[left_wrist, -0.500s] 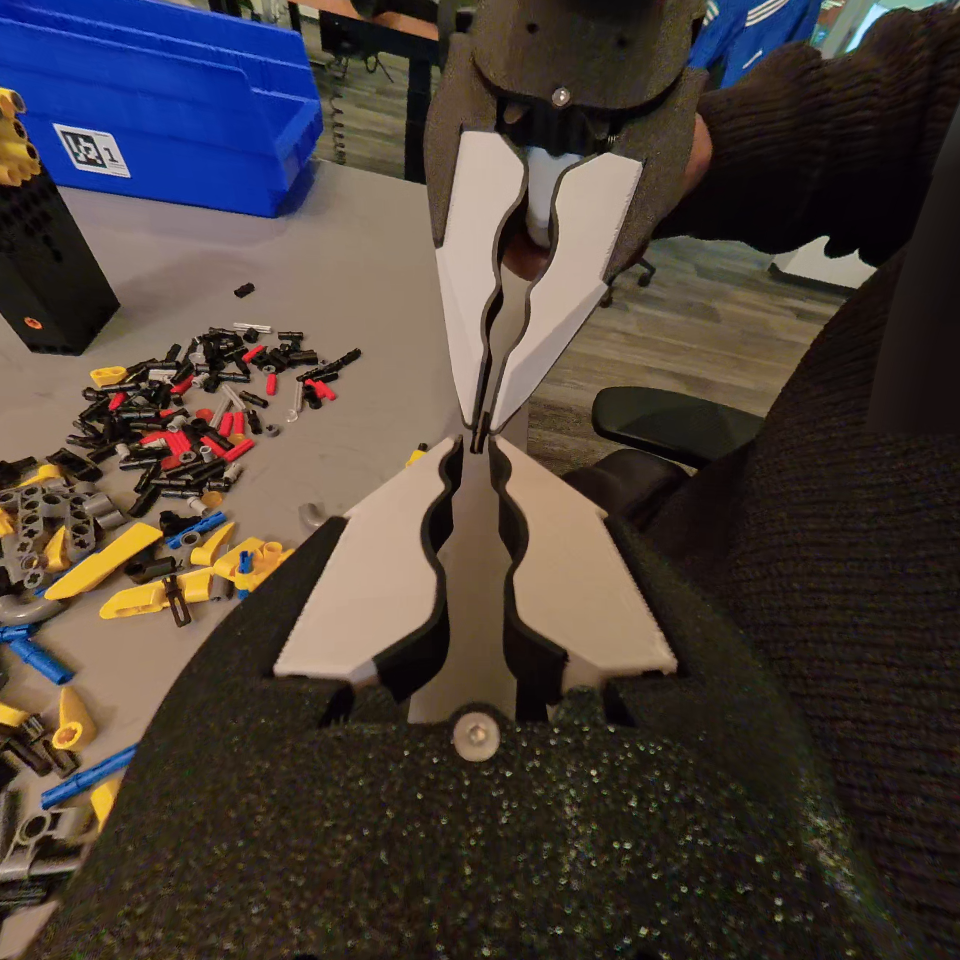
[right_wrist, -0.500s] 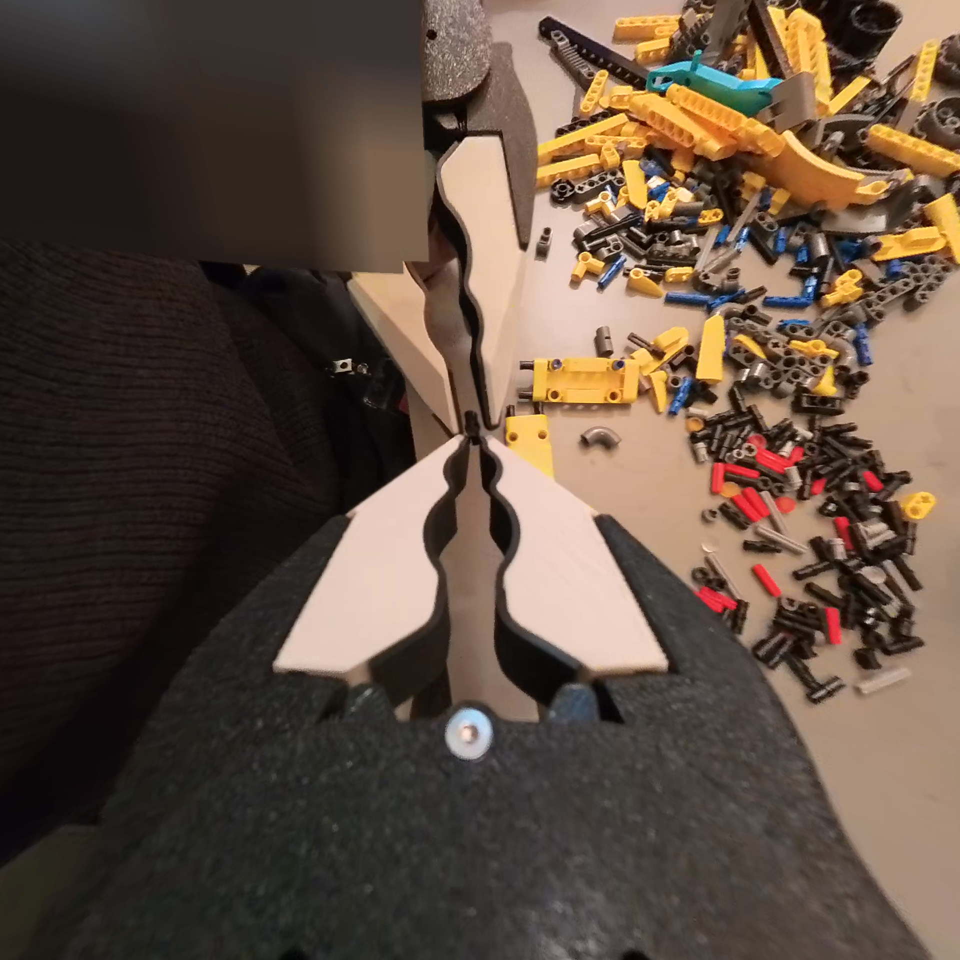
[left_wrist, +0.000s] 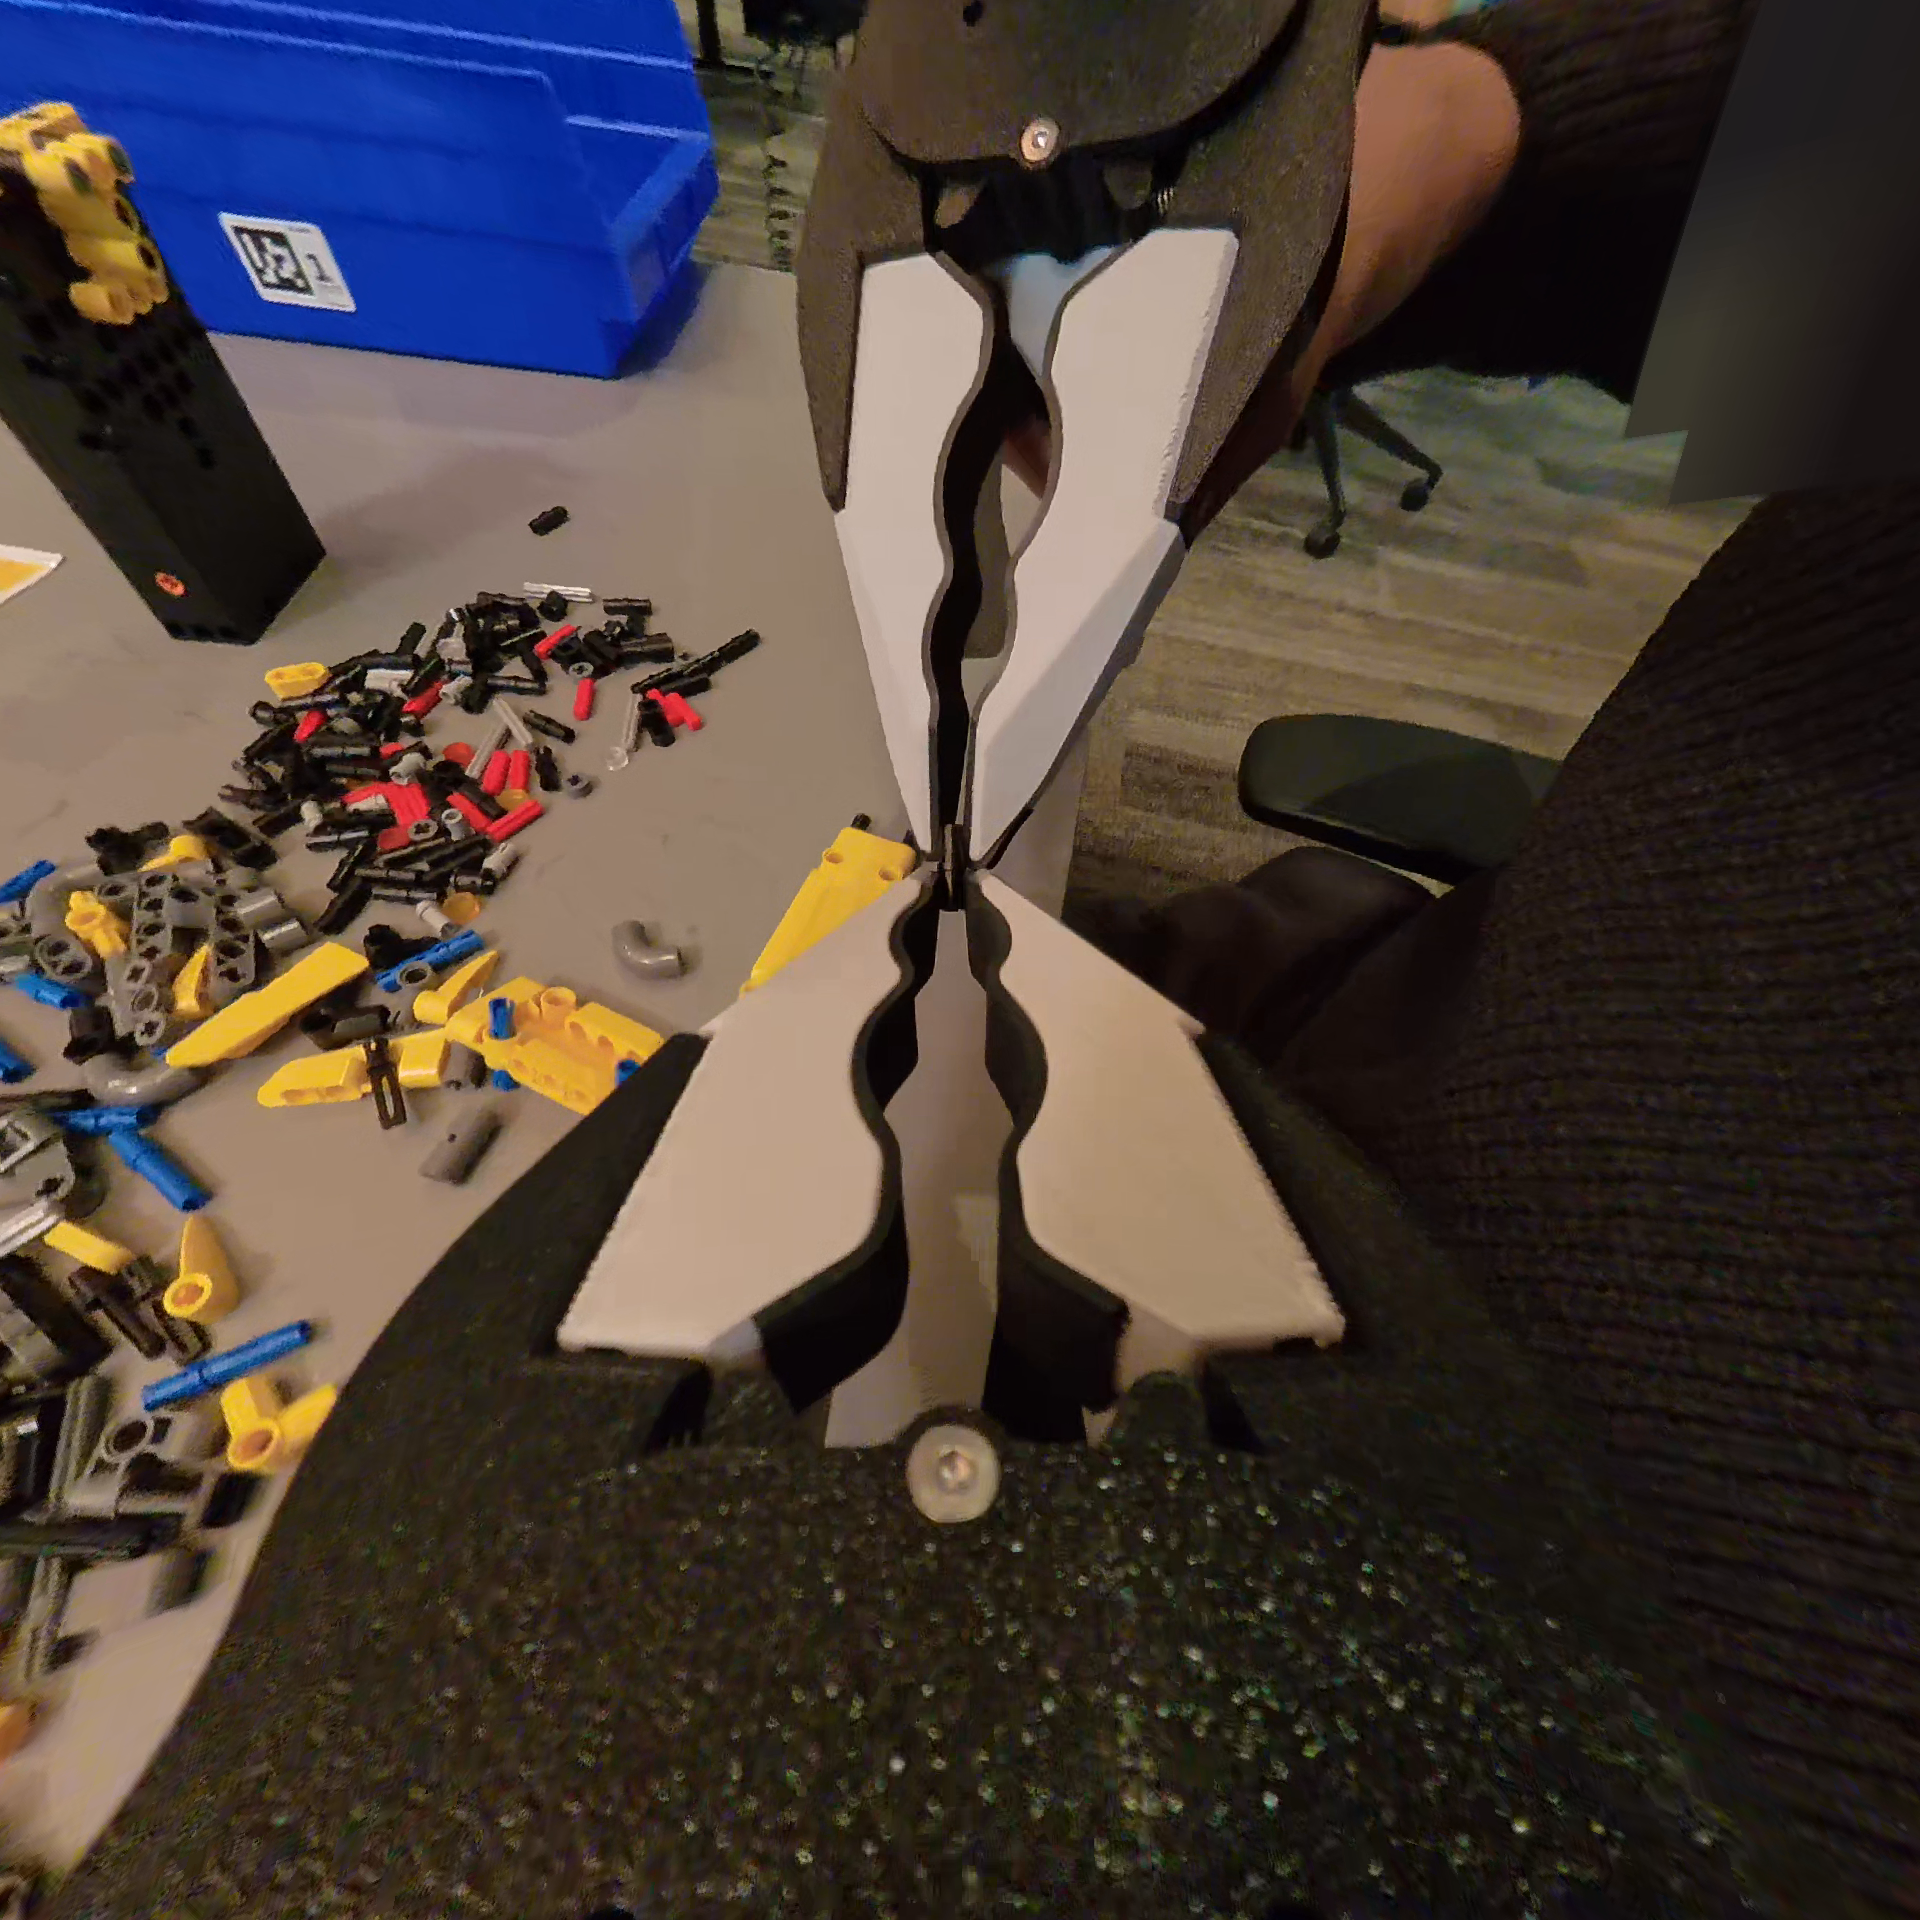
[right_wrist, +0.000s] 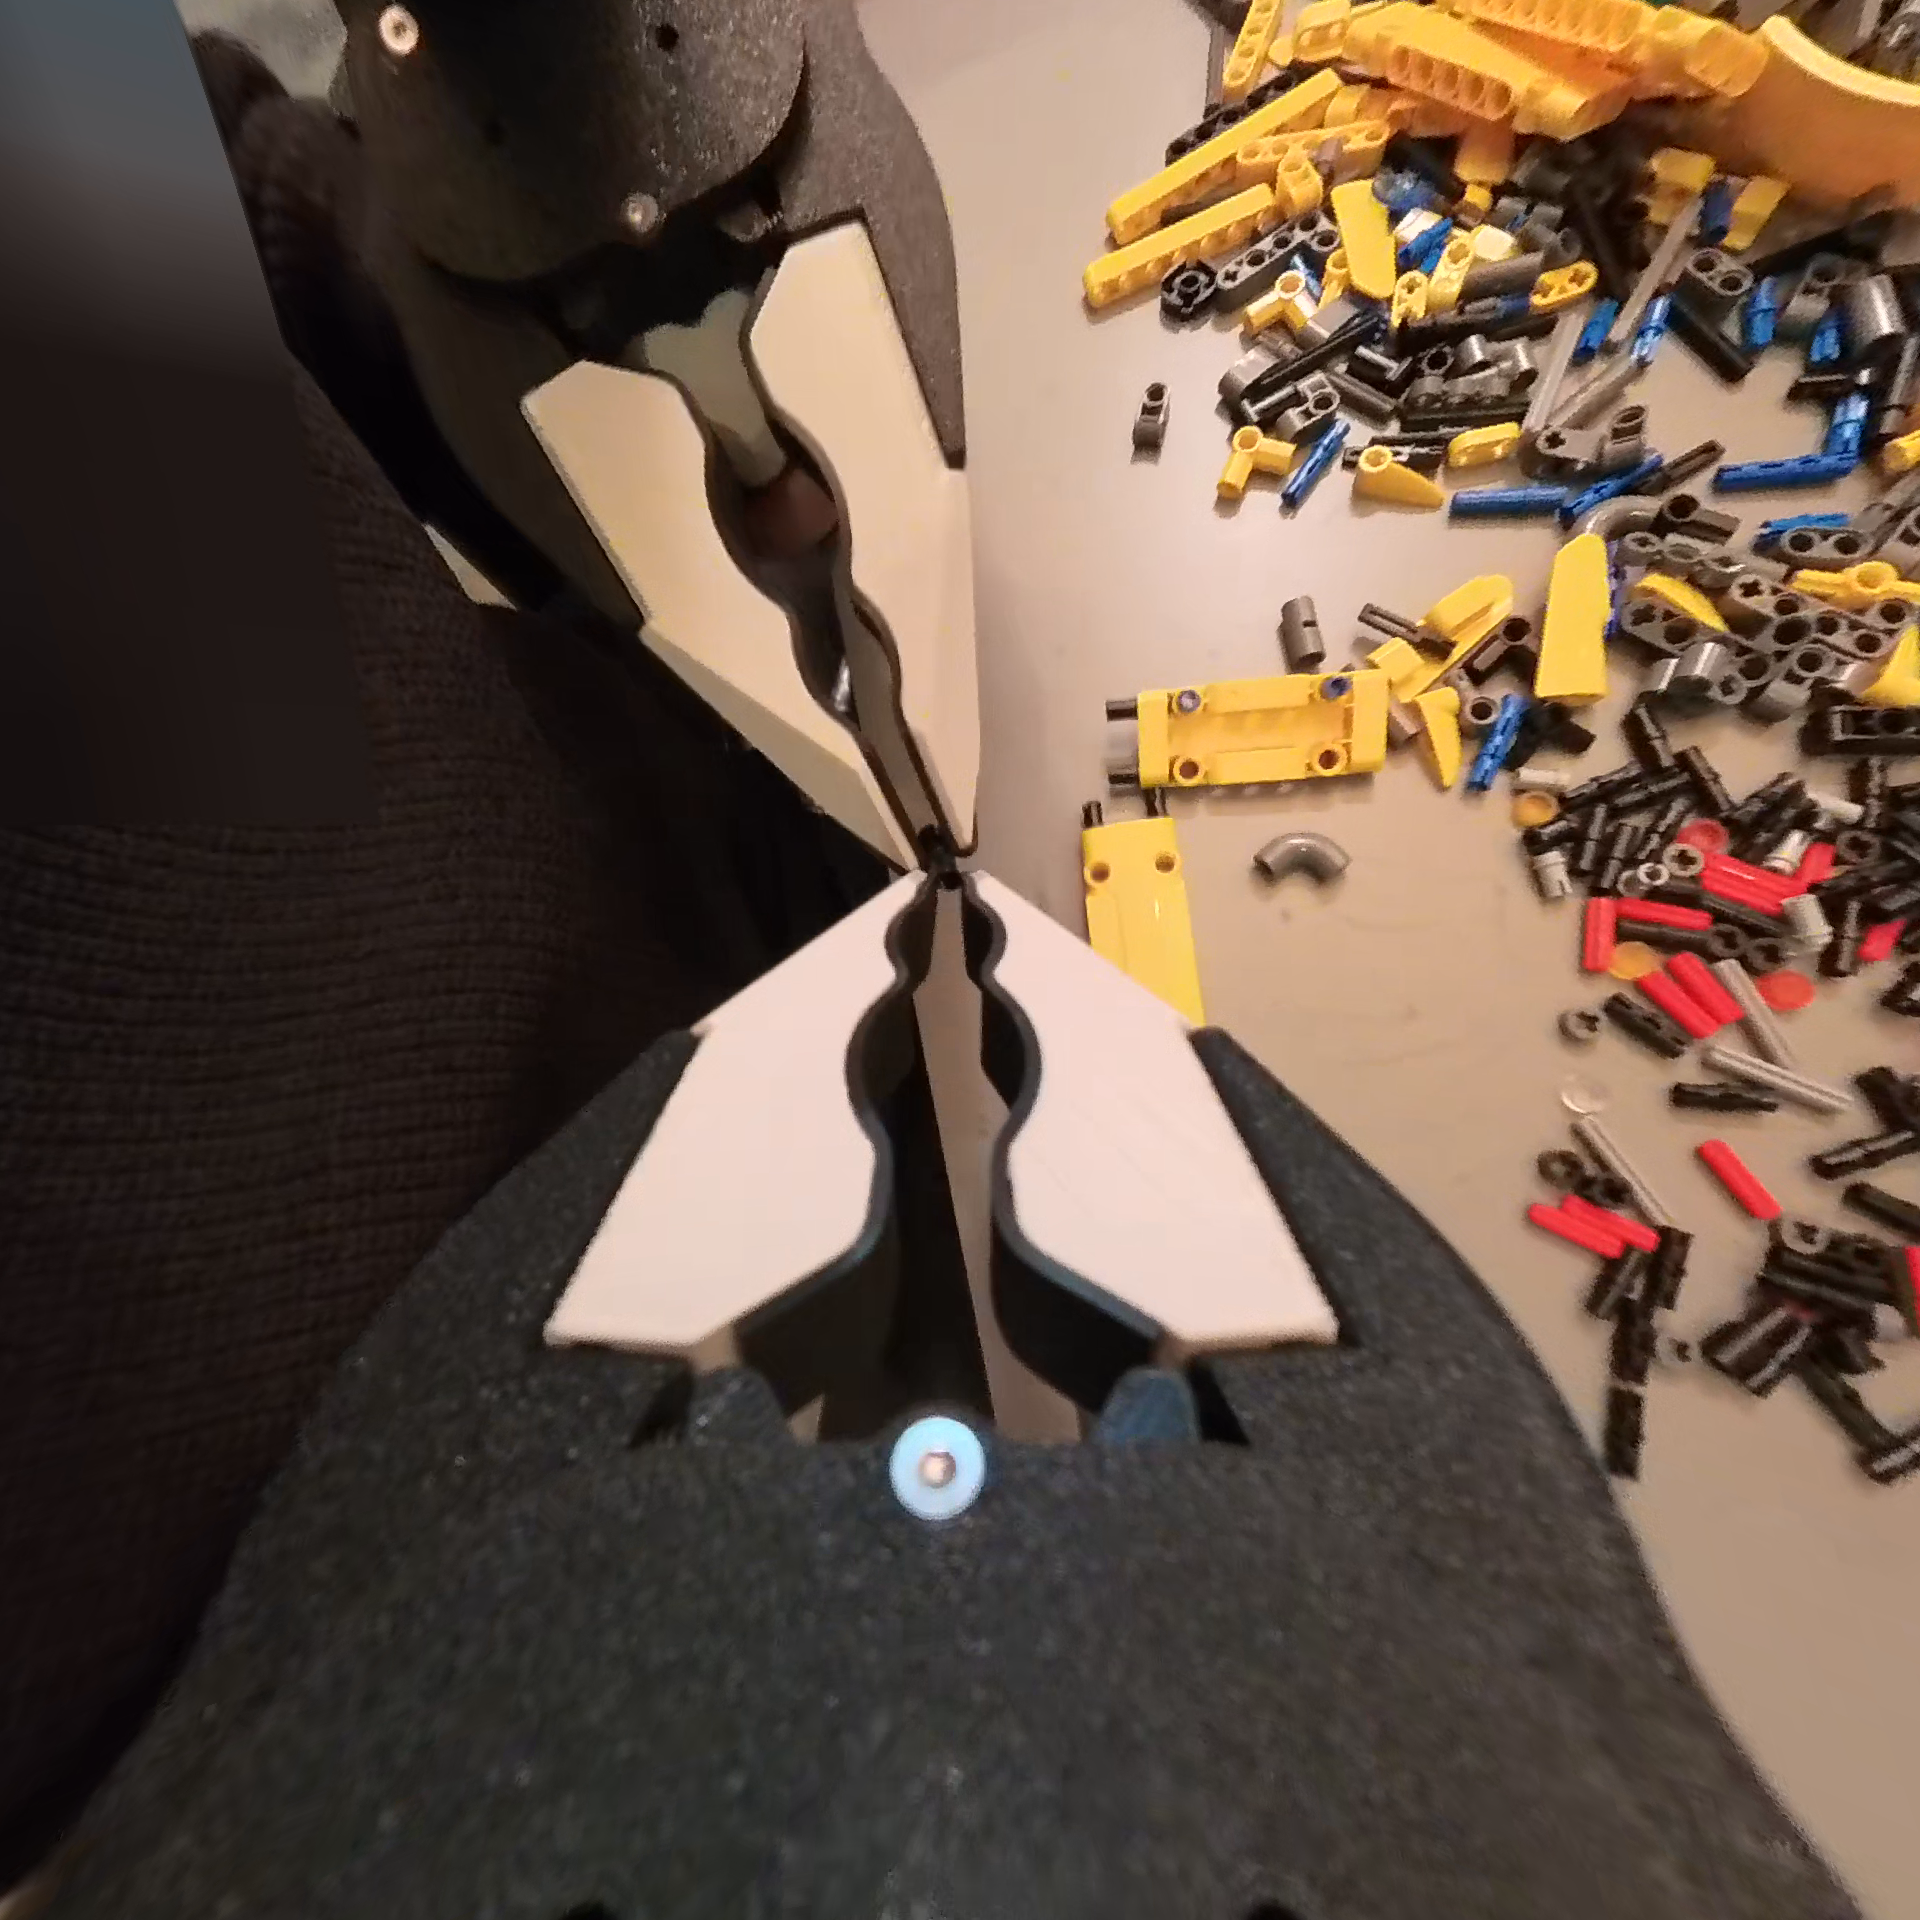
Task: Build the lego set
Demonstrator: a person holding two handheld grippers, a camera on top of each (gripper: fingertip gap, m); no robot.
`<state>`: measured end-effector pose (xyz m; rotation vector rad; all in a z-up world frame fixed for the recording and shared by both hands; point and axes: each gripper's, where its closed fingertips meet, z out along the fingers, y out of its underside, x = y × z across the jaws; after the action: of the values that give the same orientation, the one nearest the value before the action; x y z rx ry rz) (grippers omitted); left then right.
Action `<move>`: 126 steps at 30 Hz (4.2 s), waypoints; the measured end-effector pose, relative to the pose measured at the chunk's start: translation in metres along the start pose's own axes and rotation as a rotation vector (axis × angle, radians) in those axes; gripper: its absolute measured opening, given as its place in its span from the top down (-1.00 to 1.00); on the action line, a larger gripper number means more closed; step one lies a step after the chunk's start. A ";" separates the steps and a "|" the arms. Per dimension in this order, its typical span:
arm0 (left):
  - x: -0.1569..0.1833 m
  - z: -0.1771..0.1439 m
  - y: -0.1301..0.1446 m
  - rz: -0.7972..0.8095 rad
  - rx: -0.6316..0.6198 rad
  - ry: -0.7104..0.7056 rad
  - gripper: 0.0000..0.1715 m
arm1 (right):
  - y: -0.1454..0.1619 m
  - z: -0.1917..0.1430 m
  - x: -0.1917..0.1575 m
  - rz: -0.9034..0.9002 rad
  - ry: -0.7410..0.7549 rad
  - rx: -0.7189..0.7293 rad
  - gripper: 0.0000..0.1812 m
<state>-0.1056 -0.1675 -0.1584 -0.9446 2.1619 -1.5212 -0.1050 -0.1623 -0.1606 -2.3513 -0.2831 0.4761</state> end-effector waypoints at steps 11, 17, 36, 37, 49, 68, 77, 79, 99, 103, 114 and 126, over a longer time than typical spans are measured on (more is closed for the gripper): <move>-0.003 -0.010 0.008 -0.117 0.036 -0.024 0.96 | -0.004 0.013 -0.002 0.118 -0.098 0.084 0.95; -0.008 -0.014 0.001 -0.160 0.078 -0.019 0.96 | -0.013 0.005 0.001 0.217 -0.165 0.177 0.93; -0.008 -0.006 -0.004 -0.097 0.062 -0.058 0.95 | -0.015 0.000 0.005 0.332 -0.192 0.238 0.87; -0.007 -0.005 -0.004 -0.083 0.060 -0.064 0.95 | -0.015 0.000 0.004 0.355 -0.214 0.242 0.87; -0.013 -0.003 -0.005 -0.091 0.084 -0.123 0.75 | -0.014 -0.009 0.009 0.406 -0.231 0.263 0.95; -0.040 0.026 0.025 -0.051 -0.230 -0.131 0.50 | 0.048 0.002 0.039 -0.126 0.239 -0.196 0.96; -0.036 0.035 0.042 -0.095 -0.342 -0.056 0.52 | 0.048 0.004 0.039 -0.141 0.226 -0.254 0.95; -0.037 0.035 0.043 -0.108 -0.346 -0.054 0.57 | 0.048 0.004 0.039 -0.146 0.223 -0.266 0.95; -0.038 0.034 0.044 -0.101 -0.350 -0.068 0.66 | 0.048 0.006 0.038 -0.109 0.187 -0.374 0.95; -0.037 0.034 0.044 -0.103 -0.350 -0.066 0.66 | 0.048 0.006 0.038 -0.130 0.182 -0.405 0.95; -0.037 0.034 0.044 -0.110 -0.349 -0.062 0.66 | 0.049 0.006 0.038 -0.328 0.162 -0.450 0.95; -0.037 0.034 0.045 -0.116 -0.348 -0.057 0.66 | 0.049 0.006 0.038 -0.256 0.124 -0.416 0.95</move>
<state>-0.0726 -0.1564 -0.2159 -1.2253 2.4135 -1.1662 -0.0700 -0.1812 -0.2079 -2.6802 -0.6682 0.1553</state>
